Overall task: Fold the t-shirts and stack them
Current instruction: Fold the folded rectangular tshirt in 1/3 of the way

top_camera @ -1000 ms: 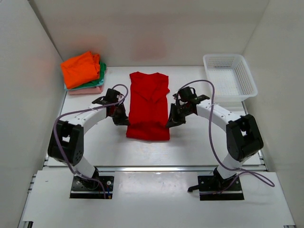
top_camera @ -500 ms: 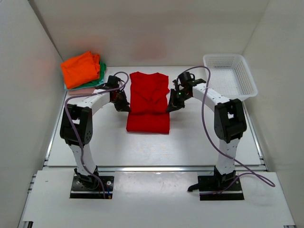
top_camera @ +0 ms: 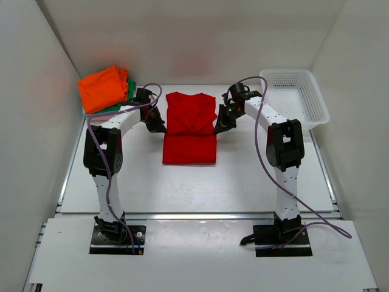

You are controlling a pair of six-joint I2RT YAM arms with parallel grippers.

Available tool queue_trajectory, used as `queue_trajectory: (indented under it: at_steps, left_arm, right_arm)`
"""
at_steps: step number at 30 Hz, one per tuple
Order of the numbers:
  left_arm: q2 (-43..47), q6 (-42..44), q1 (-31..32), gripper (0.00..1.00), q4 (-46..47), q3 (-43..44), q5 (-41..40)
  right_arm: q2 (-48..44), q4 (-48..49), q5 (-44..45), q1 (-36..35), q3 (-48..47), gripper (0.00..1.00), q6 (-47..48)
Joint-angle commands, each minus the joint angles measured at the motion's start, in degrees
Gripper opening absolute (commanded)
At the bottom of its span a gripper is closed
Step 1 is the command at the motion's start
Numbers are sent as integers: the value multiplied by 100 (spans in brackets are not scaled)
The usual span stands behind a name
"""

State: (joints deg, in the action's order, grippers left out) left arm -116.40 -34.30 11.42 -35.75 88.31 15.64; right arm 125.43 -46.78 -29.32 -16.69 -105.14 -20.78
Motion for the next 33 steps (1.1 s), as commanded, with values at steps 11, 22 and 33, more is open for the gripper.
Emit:
queue_trajectory:
  at_steps: [11, 22, 33]
  left_arm:
    - [-445, -173, -114, 3, 50, 748, 159]
    - [-138, -577, -632, 40, 1560, 320, 1116]
    - [1865, -656, -141, 52, 2238, -3229, 486]
  right_arm:
    - [914, -481, -47, 235, -1395, 4, 100]
    - [115, 265, 778, 324, -588, 45, -313]
    - [-2318, 1785, 1165, -352, 3241, 44, -1401]
